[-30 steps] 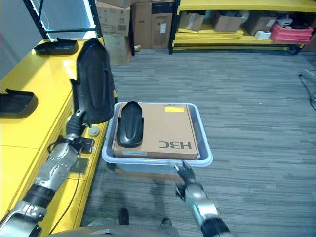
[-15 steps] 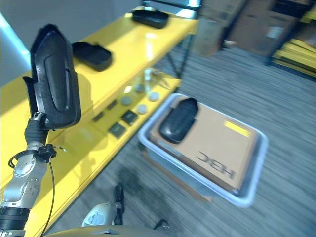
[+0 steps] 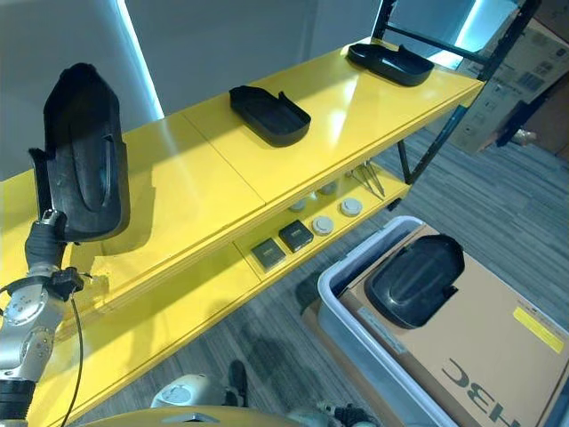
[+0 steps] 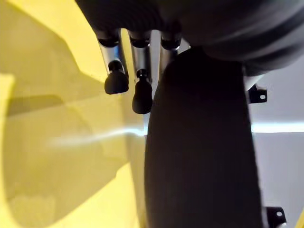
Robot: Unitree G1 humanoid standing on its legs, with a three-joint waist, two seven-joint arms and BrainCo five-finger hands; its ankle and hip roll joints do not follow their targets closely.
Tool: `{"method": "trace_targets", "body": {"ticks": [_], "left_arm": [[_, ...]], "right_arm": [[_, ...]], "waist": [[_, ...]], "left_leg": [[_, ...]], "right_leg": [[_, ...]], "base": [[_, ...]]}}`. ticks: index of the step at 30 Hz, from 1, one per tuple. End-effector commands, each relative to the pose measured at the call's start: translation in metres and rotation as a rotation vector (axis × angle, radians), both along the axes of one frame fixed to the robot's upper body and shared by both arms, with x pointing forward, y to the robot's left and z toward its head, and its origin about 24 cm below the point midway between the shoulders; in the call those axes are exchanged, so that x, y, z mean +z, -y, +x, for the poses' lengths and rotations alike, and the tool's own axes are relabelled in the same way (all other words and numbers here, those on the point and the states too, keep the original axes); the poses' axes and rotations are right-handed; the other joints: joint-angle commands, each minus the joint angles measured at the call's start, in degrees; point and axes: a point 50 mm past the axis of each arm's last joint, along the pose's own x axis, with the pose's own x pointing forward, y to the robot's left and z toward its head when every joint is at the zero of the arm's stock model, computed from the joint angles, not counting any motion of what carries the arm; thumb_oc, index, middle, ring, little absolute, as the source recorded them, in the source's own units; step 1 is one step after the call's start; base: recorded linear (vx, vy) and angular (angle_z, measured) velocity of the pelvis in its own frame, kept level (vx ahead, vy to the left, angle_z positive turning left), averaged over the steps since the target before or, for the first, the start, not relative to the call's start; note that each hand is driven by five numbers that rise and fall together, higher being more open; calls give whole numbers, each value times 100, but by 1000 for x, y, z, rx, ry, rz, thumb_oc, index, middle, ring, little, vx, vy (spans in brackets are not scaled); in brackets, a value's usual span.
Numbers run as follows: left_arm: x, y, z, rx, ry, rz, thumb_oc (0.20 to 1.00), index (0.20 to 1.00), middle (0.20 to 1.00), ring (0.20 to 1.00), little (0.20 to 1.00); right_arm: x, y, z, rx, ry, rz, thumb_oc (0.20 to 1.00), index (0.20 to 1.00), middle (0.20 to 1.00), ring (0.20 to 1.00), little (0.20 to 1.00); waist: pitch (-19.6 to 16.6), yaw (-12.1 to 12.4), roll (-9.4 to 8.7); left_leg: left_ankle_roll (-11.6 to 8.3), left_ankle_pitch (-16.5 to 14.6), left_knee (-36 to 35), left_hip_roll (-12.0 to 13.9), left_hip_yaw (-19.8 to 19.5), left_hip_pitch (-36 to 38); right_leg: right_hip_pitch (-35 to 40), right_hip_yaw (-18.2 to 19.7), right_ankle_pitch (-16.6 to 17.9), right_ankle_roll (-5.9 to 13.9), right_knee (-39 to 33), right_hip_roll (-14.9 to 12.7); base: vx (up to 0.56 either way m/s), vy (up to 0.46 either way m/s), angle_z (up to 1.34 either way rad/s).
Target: Move parts from the plastic box to the shelf.
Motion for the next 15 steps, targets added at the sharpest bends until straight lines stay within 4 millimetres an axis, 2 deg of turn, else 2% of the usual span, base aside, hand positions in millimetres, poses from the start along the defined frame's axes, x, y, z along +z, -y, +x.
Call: {"method": "trace_targets", "body": {"ticks": [1,2,3,4,5,6,7,10,11,12,13,15], "left_arm": [[43,2,16,-21,179,95,200,200,200,200,200],[48,12,26,-35,181,101,200,200,200,200,200],[48,15,28,-41,181,99,200,200,200,200,200],[49,20,33,-53,175,100,200,200,200,200,200],[48,23,35,-55,170,99,200,200,200,200,200],[45,29,39,-61,148,91,200,200,200,200,200],[44,30,39,-55,137,89,200,200,200,200,200],[40,34,42,-37,94,84,200,200,200,200,200],[34,37,45,-28,57,68,200,200,200,200,200],[24,43,47,-17,0,43,200,200,200,200,200],[23,43,47,-17,-6,43,200,200,200,200,200],[2,55,50,-22,-108,29,200,200,200,200,200]], "right_arm": [[-3,2,-24,-4,-52,-2,1000,1000,1000,1000,1000],[-4,4,-26,-10,-43,-2,1000,1000,1000,1000,1000],[-4,5,-26,-9,-43,0,1000,1000,1000,1000,1000],[-4,6,-27,-14,-44,3,1000,1000,1000,1000,1000],[-4,6,-28,-16,-49,2,1000,1000,1000,1000,1000],[-6,4,-31,-13,-73,5,1000,1000,1000,1000,1000],[-5,5,-31,2,-85,3,1000,1000,1000,1000,1000],[-4,11,-35,38,-120,-6,1000,1000,1000,1000,1000],[-5,11,-38,45,-138,3,1000,1000,1000,1000,1000],[-4,12,-37,43,-147,10,1000,1000,1000,1000,1000],[-4,12,-36,43,-147,11,1000,1000,1000,1000,1000],[-4,14,-38,-44,-141,41,1000,1000,1000,1000,1000]], "waist": [[-31,-240,244],[40,-435,114],[55,-484,73],[43,-574,-11],[21,-635,-78],[15,-753,-193],[-18,-743,-207],[-160,-748,-268],[-214,-794,-300],[-284,-806,-349],[-286,-809,-349],[-364,-871,-384]], "left_leg": [[-510,-119,132,267,-681,-331],[-620,-225,139,242,-980,-162],[-645,-265,144,241,-1056,-120],[-700,-334,146,251,-1163,-72],[-728,-397,148,253,-1216,-36],[-802,-582,106,388,-1258,197],[-866,-570,64,496,-1228,264],[-1007,-468,25,715,-1200,271],[-1101,-392,37,866,-1184,266],[-1246,-307,46,1079,-1044,281],[-1262,-299,46,1099,-1036,285],[-1397,-182,202,1311,-689,168]], "right_leg": [[-303,-162,1034,-410,-1161,872],[-230,230,1337,-404,-2735,748],[-172,326,1434,-385,-3182,710],[-85,550,1619,-325,-3939,671],[-62,717,1765,-258,-4294,639],[-32,880,2077,-62,-4831,556],[156,758,1929,-33,-4988,569],[461,661,1787,-38,-5106,679],[547,692,1678,-111,-5096,811],[741,538,1569,-201,-5212,883],[772,517,1565,-212,-5237,891],[998,340,1488,-323,-5408,991]], "base": [[123,-340,67],[132,-364,97],[256,-443,111],[208,-299,102],[390,-441,114],[378,-379,103],[314,-314,79],[178,-247,48],[217,-274,17],[206,-263,32],[168,-233,41],[103,-193,36]]}}
